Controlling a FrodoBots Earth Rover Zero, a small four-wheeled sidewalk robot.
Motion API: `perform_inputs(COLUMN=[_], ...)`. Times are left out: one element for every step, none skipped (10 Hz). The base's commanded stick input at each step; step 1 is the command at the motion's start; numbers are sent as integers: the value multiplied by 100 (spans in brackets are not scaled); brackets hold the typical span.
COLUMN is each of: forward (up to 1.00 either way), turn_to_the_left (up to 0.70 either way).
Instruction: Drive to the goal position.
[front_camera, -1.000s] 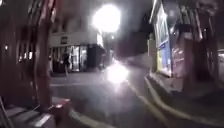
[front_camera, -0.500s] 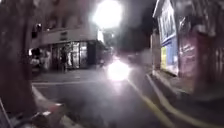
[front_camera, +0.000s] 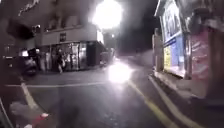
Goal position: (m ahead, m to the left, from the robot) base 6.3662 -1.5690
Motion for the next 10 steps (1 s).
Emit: perform_inputs(forward=[45,45,45,45,45,45,45,45,45,45], turn_to_the_left=[27,27,2,0,0,0,0,0,0,27])
